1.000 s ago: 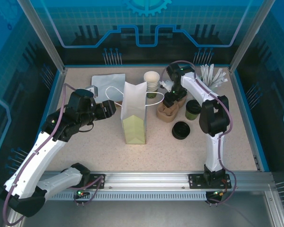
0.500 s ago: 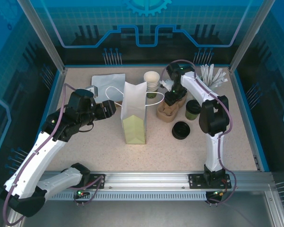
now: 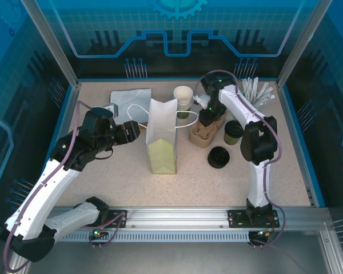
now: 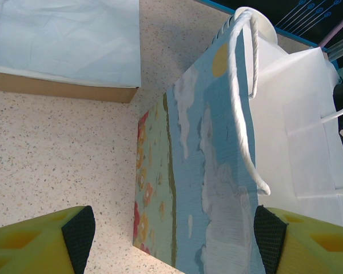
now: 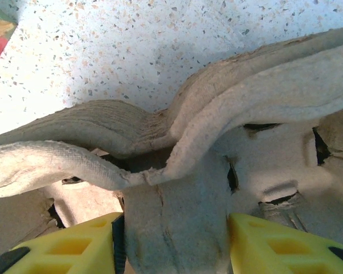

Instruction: Pack the takeout coffee

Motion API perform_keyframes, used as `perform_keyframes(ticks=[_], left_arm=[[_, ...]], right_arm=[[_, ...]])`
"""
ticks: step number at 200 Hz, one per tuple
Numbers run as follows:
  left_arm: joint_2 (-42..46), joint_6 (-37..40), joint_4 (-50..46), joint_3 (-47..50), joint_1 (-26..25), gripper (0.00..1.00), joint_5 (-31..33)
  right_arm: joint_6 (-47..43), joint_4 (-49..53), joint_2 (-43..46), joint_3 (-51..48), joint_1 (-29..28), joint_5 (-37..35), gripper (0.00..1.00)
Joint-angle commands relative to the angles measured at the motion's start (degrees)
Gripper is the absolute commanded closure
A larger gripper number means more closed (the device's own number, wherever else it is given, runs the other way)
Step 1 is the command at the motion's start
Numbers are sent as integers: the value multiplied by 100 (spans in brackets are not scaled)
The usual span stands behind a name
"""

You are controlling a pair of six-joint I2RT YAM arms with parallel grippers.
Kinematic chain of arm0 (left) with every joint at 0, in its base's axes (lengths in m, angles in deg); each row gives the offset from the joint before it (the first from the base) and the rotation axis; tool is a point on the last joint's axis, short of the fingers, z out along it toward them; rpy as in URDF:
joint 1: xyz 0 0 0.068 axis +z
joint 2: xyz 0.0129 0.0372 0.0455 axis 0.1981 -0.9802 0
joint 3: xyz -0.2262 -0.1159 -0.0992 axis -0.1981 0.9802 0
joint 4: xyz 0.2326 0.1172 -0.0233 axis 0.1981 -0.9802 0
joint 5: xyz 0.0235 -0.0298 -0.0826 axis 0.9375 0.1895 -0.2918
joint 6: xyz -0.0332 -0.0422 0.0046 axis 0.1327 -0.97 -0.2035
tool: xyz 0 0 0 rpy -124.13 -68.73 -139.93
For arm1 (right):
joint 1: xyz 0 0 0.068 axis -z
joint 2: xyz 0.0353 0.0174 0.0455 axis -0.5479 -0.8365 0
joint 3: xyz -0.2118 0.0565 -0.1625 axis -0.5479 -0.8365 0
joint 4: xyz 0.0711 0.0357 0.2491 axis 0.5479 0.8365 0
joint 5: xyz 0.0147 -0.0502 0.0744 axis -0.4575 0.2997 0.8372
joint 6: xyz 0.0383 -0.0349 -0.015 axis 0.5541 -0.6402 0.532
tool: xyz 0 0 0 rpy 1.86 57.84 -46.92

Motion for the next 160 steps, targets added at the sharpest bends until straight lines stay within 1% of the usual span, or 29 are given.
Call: perform_keyframes(ticks=[1,84,106,160], left_arm=[[57,67,-72,-88,7,23,83],[48,91,-73,-115,7,23,83],[49,90,-76,-133,7,23,83],[100,73,-79,-202,7,23,49]], right_arm=[[-270,278,278,219,-71,-57,49],[-283,376,291,298,-75,-74,51],[-287,350,428,290,-78,-79,53],[-311,349,876,263,-77,-146,53]])
